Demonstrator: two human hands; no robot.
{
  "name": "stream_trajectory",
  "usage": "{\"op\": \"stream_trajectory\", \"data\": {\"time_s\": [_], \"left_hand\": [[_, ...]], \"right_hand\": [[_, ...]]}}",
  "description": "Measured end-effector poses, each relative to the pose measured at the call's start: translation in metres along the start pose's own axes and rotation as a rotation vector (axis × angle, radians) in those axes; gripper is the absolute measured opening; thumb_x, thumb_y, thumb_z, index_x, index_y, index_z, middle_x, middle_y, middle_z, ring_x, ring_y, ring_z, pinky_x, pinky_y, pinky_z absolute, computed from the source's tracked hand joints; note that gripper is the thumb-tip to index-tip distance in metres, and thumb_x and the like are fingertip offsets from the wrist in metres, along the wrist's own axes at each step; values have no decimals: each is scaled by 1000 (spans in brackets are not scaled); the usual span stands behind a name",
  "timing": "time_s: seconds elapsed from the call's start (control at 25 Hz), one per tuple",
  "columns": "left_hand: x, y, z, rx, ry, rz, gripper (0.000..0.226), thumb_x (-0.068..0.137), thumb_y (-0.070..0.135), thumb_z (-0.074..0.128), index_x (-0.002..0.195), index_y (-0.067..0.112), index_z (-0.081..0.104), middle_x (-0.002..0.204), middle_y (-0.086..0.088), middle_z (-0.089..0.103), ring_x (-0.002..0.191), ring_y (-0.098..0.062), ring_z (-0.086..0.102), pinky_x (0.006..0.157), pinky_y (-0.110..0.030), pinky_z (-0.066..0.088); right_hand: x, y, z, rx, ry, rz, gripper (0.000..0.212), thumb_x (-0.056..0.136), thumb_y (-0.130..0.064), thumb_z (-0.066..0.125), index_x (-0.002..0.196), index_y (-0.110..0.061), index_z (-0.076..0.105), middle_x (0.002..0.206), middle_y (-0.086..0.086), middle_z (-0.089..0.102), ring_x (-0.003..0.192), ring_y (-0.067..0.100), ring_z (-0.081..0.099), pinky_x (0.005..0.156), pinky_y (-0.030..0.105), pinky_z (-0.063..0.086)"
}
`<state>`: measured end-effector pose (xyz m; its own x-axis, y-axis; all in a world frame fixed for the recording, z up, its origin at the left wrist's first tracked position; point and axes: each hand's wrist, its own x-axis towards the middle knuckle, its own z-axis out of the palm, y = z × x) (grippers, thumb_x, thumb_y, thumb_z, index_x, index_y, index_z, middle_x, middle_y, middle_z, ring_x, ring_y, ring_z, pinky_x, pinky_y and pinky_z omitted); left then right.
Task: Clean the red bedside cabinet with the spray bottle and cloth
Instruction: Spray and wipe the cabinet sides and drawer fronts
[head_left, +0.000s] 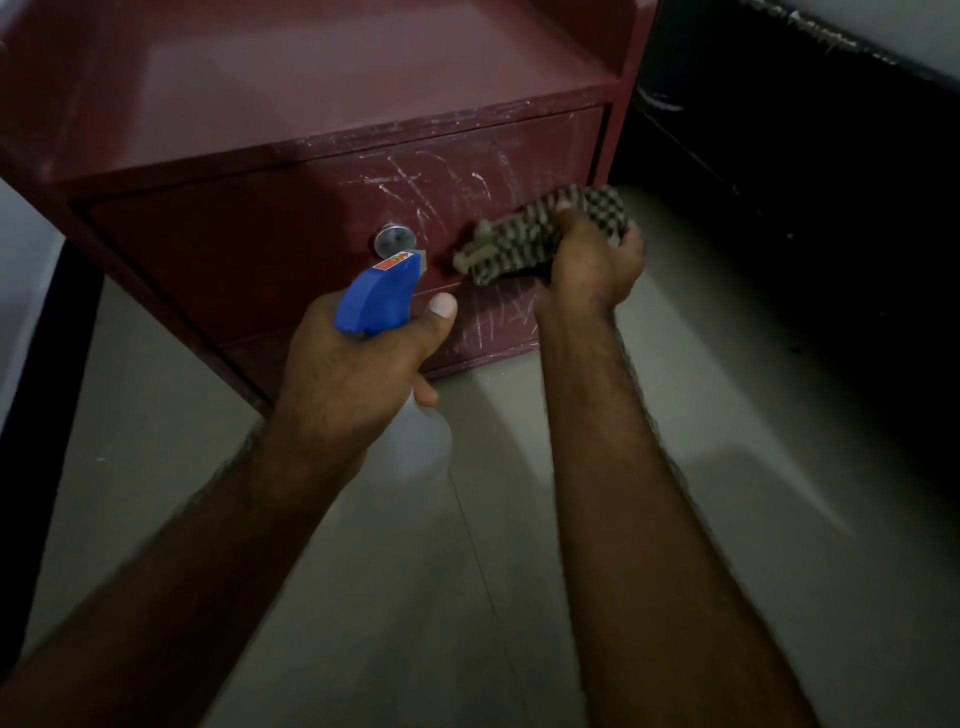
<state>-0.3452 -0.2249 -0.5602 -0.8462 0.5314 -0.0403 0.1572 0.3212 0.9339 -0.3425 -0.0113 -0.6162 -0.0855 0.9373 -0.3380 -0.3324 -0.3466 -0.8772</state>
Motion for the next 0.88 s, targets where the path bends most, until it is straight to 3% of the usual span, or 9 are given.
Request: {"op": "stream_trajectory", "data": {"time_s": [0.12,0.24,0.4,0.52,0.68,0.76,0.88], "left_hand": [[-1,2,-2,7,16,-13,48,88,46,70,89,0,57,64,-16,66,59,-28,70,89,-44,54],[-1,5,-2,9,17,-13,42,88,46,70,83,5,60,54,-1,63,56,-22,69,88,-46,55],[-3,6,0,13,20,-15,44,88,45,71,81,4,57,53,3,63,54,-22,69,87,-48,55],[-4,9,1,8,15,-19,35,88,44,71,76,13,58,53,2,63,54,-21,69,87,-48,55],[-3,9,0,-7,16,-16,30,88,45,71,79,19,60,55,1,62,55,-22,69,86,-50,56],[-4,7,0,-10,13,-12,23,87,47,71,82,26,61,60,0,66,56,-22,70,85,-47,56],[-4,6,0,-22,4,-16,19,87,47,70,88,29,65,64,2,68,57,-22,70,86,-41,54]], "right_hand": [[-3,10,-8,-23,17,89,83,77,-4,85,150,-25,51,122,1,68,97,21,72,80,44,66],[-3,-2,1,29,-14,38,91,76,-3,86,154,-27,45,114,-5,62,100,20,71,86,42,65],[-4,-1,-3,-13,-15,21,90,79,-4,85,155,-29,43,102,-12,60,103,20,70,91,44,63],[-8,7,-8,-22,7,62,91,82,-5,83,158,-30,40,114,-7,61,101,17,69,92,40,63],[-9,-16,8,-1,-7,-155,82,88,-16,83,158,-23,40,138,-2,58,110,10,59,94,24,53],[-8,-17,10,-17,-14,-219,82,89,-19,83,158,-22,39,147,1,55,122,12,58,105,28,52],[-7,-5,1,-39,-7,-130,86,86,-15,84,158,-24,38,130,-3,59,116,17,65,103,40,58]]}}
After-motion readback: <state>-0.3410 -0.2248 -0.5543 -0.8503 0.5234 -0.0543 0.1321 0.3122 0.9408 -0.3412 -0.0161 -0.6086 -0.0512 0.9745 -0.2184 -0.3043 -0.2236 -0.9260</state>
